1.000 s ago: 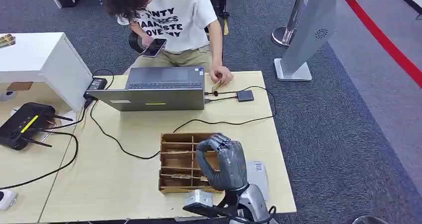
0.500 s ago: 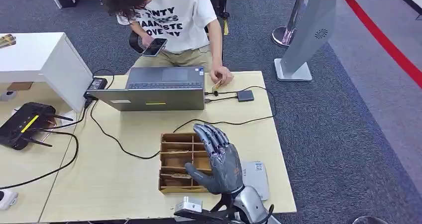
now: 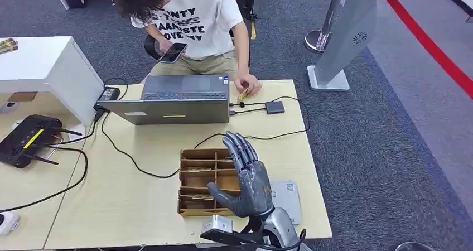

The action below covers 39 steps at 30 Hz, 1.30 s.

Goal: Pass the card to the sensor for recognition and then transmit it.

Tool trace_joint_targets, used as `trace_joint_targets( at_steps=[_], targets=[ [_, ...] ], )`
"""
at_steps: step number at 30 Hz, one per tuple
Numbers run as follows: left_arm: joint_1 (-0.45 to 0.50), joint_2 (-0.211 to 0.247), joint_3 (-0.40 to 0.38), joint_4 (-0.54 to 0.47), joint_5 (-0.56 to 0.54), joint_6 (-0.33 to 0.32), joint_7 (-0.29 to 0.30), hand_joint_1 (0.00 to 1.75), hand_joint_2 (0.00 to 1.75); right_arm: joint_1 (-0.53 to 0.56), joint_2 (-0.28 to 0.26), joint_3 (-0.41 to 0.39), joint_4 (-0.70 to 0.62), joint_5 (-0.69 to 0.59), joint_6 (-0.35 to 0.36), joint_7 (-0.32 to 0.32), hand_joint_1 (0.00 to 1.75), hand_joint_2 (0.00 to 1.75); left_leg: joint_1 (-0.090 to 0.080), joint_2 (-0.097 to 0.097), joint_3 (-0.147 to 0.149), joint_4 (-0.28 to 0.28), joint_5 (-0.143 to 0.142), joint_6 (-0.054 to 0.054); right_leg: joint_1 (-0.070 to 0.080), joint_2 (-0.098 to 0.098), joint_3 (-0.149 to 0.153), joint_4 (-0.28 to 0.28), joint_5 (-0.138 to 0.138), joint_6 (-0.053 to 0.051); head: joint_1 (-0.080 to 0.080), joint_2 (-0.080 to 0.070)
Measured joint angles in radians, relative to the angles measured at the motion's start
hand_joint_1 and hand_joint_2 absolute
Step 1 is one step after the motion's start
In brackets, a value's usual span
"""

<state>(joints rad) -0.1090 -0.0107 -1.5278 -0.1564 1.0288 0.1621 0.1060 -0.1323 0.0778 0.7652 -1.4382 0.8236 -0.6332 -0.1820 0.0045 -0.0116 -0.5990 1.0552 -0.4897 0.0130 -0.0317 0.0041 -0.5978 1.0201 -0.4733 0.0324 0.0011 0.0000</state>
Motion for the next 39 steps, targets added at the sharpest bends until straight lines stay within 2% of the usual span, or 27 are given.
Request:
trace_joint_targets(
  at_steps=[2, 3, 4, 5, 7, 9, 13, 17, 18, 20, 26, 34, 35, 39],
  targets=[
    [0.0, 0.0, 0.0, 0.0, 0.002, 0.0, 0.0, 0.0, 0.0, 0.0, 0.0, 0.0, 0.0, -0.036, 0.011, -0.017, 0.0, 1.75, 0.0, 0.0, 0.0, 0.0, 0.0, 0.0, 0.0, 0.0, 0.0, 0.0, 0.0, 0.0, 0.0, 0.0],
    [0.0, 0.0, 0.0, 0.0, 0.003, 0.002, -0.001, 0.0, 0.0, 0.0, -0.001, 0.0, -0.004, -0.105, 0.046, -0.044, 0.0, 1.75, 0.0, 0.0, 0.0, 0.0, 0.0, 0.0, 0.0, 0.0, 0.0, 0.0, 0.0, 0.0, 0.0, 0.0],
    [0.0, 0.0, 0.0, 0.0, 0.004, 0.004, -0.002, 0.0, 0.0, -0.002, -0.003, 0.0, -0.012, -0.201, 0.091, -0.072, 0.0, 0.0, 0.0, 0.0, 0.0, 0.0, 0.0, 0.0, 0.0, 0.0, 0.0, 0.0, 0.0, 0.0, 0.0, 0.0],
    [0.0, 0.0, 0.0, 0.0, 0.003, 0.007, -0.003, 0.0, 0.0, -0.004, -0.006, 0.0, -0.02, -0.355, 0.173, -0.109, 0.0, 0.0, 0.0, 0.0, 0.0, 0.0, 0.0, 0.0, 0.0, 0.0, 0.0, 0.0, 0.0, 0.0, 0.0, 0.0],
    [0.0, 0.0, 0.0, 0.0, 0.0, 0.008, -0.003, 0.0, 0.0, -0.009, -0.012, 0.0, -0.037, -0.672, 0.382, -0.171, 0.0, 0.0, 0.0, 0.0, 0.0, 0.0, 0.0, 0.0, 0.0, 0.0, 0.0, 0.0, 0.0, 0.0, 0.0, 0.0],
    [0.0, 0.0, 0.0, 0.0, -0.012, 0.007, -0.003, 0.0, 0.0, -0.015, -0.024, 0.0, -0.056, -0.886, 0.604, -0.21, 0.0, 0.0, 0.0, 0.0, 0.0, 0.0, 0.0, 0.0, 0.0, 0.0, 0.0, 0.0, 0.0, 0.0, 0.0, 0.0],
    [-0.003, 0.0, -0.001, 0.0, -0.036, -0.006, -0.011, 0.0, 0.0, -0.026, -0.052, 0.006, -0.08, -1.139, 0.988, -0.277, 0.0, 0.0, 0.0, 0.0, 0.0, 0.0, 0.0, 0.0, 0.0, 0.0, 0.0, 0.0, 0.0, 0.0, 0.0, 0.0],
    [-0.006, 0.0, -0.002, 0.0, -0.048, -0.014, -0.011, 0.0, 0.0, -0.026, -0.06, 0.014, -0.089, -1.309, 1.286, -0.316, 0.0, 0.0, 0.0, 0.0, 0.0, 0.0, 0.0, 0.0, 0.0, 0.0, 0.0, 0.0, 0.0, 0.0, 0.0, 0.0],
    [-0.007, 0.0, -0.003, 0.0, -0.05, -0.016, -0.011, 0.0, 0.0, -0.026, -0.06, 0.016, -0.092, -1.333, 1.325, -0.319, 0.0, 0.0, 0.0, 0.0, 0.0, 0.0, 0.0, 0.0, 0.0, 0.0, 0.0, 0.0, 0.0, 0.0, 0.0, 0.0],
    [-0.008, 0.0, -0.003, 0.0, -0.051, -0.018, -0.011, 0.0, 0.0, -0.026, -0.06, 0.019, -0.094, -1.349, 1.356, -0.32, 0.0, 0.0, 0.0, 0.0, 0.0, 0.0, 0.0, 0.0, 0.0, 0.0, 0.0, 0.0, 0.0, 0.0, 0.0, 0.0],
    [-0.013, 0.001, -0.003, 0.0, -0.053, -0.019, -0.011, 0.0, 0.0, -0.026, -0.06, 0.024, -0.095, -1.372, 1.385, -0.315, 0.0, 0.0, 0.0, 0.0, 0.0, 0.0, 0.0, 0.0, 0.0, 0.0, 0.0, 0.0, 0.0, 0.0, 0.0, 0.0],
    [-0.016, 0.004, -0.003, 0.0, -0.059, -0.019, -0.011, 0.0, 0.0, -0.026, -0.06, 0.026, -0.101, -1.403, 1.39, -0.292, 0.0, 0.0, 0.0, 0.0, 0.0, 0.0, 0.0, 0.0, 0.0, 0.0, 0.0, 0.0, 0.0, 0.0, 0.0, 0.0],
    [-0.016, 0.004, -0.003, 0.0, -0.06, -0.019, -0.011, 0.0, 0.0, -0.026, -0.06, 0.026, -0.101, -1.403, 1.39, -0.292, 0.0, 1.75, 0.0, 0.0, 0.0, 0.0, 0.0, 0.0, 0.0, 0.0, 0.0, 0.0, 0.0, 0.0, 0.0, 0.0],
    [-0.016, 0.004, -0.003, 0.0, -0.061, -0.019, -0.011, 0.0, 0.0, -0.026, -0.06, 0.026, -0.101, -1.403, 1.39, -0.288, 0.0, 1.75, 0.0, 0.0, 0.0, 0.0, 0.0, 0.0, 0.0, 0.0, 0.0, 0.0, 0.0, 0.0, 0.0, 0.0]
  ],
)
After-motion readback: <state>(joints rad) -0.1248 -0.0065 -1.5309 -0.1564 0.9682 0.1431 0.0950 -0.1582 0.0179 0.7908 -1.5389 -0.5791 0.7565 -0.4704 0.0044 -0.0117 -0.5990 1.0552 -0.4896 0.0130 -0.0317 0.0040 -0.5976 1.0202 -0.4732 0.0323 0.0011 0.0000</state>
